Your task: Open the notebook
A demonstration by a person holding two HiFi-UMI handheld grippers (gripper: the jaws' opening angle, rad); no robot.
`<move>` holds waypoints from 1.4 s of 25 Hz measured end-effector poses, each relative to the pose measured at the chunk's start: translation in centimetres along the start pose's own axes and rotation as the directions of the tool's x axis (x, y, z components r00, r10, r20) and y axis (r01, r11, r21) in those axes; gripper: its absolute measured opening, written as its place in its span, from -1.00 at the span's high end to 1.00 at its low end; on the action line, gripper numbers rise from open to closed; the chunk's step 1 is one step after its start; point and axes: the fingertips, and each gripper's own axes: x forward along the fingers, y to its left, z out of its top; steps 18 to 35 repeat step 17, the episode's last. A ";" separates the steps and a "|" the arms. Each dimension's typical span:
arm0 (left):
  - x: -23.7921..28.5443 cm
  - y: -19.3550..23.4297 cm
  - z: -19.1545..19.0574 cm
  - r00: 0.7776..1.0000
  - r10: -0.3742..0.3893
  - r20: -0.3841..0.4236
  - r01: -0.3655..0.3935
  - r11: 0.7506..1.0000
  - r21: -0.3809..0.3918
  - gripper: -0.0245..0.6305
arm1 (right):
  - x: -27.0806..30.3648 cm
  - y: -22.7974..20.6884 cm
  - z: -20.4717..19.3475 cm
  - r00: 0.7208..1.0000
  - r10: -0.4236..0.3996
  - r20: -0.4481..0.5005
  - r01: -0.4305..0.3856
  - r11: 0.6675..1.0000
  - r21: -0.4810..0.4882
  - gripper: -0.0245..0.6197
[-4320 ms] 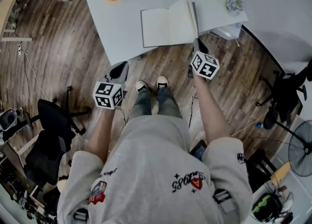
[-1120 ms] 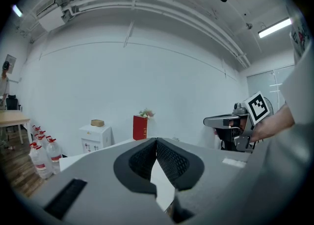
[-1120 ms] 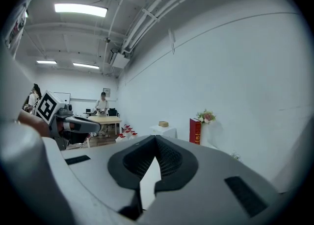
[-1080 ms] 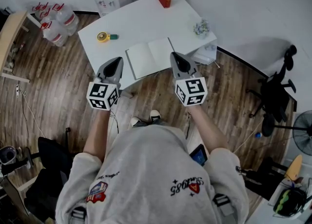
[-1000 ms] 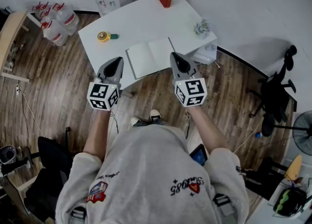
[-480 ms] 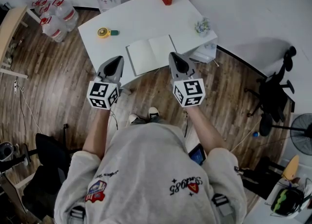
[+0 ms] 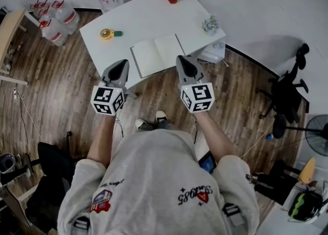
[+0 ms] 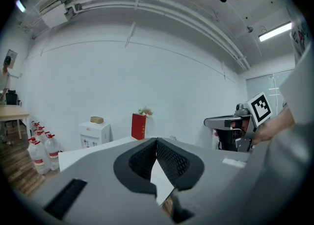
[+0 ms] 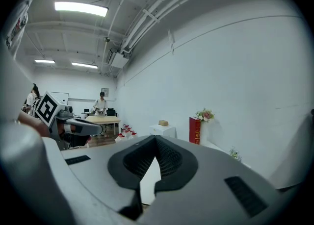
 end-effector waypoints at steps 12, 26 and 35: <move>-0.8 -0.8 -1.1 1.000 -0.022 -0.012 0.022 1.000 -0.006 0.91 | -1.5 0.7 -0.7 1.000 -0.022 -0.003 0.022 1.000 0.013 0.92; -1.0 -1.2 -1.1 0.999 -0.028 -0.015 0.028 1.000 -0.007 0.91 | -2.0 0.8 -0.9 1.000 -0.025 -0.004 0.025 1.000 0.017 0.92; -1.0 -1.2 -1.1 0.999 -0.028 -0.015 0.028 1.000 -0.007 0.91 | -2.0 0.8 -0.9 1.000 -0.025 -0.004 0.025 1.000 0.017 0.92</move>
